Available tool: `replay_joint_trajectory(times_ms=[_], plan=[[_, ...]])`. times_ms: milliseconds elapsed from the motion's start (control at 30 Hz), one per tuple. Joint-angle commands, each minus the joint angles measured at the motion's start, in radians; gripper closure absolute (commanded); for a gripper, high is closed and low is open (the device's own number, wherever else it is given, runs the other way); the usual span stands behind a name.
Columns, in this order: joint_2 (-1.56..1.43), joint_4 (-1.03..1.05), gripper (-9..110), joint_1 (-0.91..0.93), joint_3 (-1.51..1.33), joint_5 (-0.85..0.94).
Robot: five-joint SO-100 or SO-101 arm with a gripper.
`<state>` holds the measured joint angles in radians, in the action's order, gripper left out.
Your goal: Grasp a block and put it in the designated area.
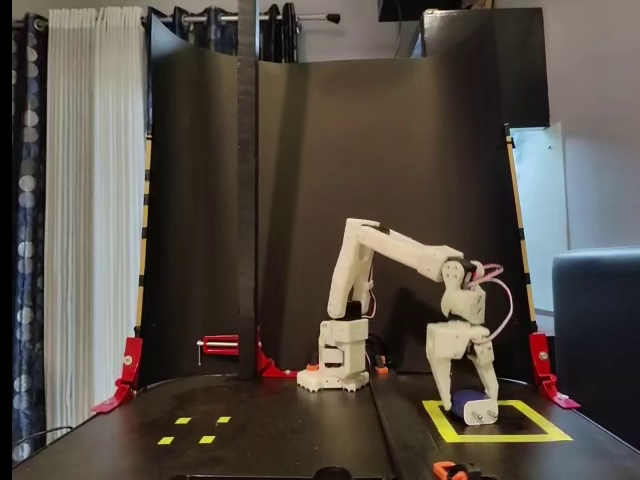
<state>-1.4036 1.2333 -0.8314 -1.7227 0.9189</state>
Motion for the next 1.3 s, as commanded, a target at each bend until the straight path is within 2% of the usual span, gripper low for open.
replay_joint_trajectory(times_ms=[0, 400, 667, 933, 1133, 1267], plan=[[-0.074, 0.02, 73, 0.005, 0.017, 0.0], [-0.291, 0.12, 73, 0.009, 0.02, -0.002], [-0.301, 0.138, 74, 0.018, 0.038, -0.002], [-0.301, 0.127, 93, 0.025, 0.04, -0.002], [-0.301, 0.118, 101, 0.026, 0.04, -0.005], [-0.304, 0.115, 101, 0.032, 0.04, -0.008]])
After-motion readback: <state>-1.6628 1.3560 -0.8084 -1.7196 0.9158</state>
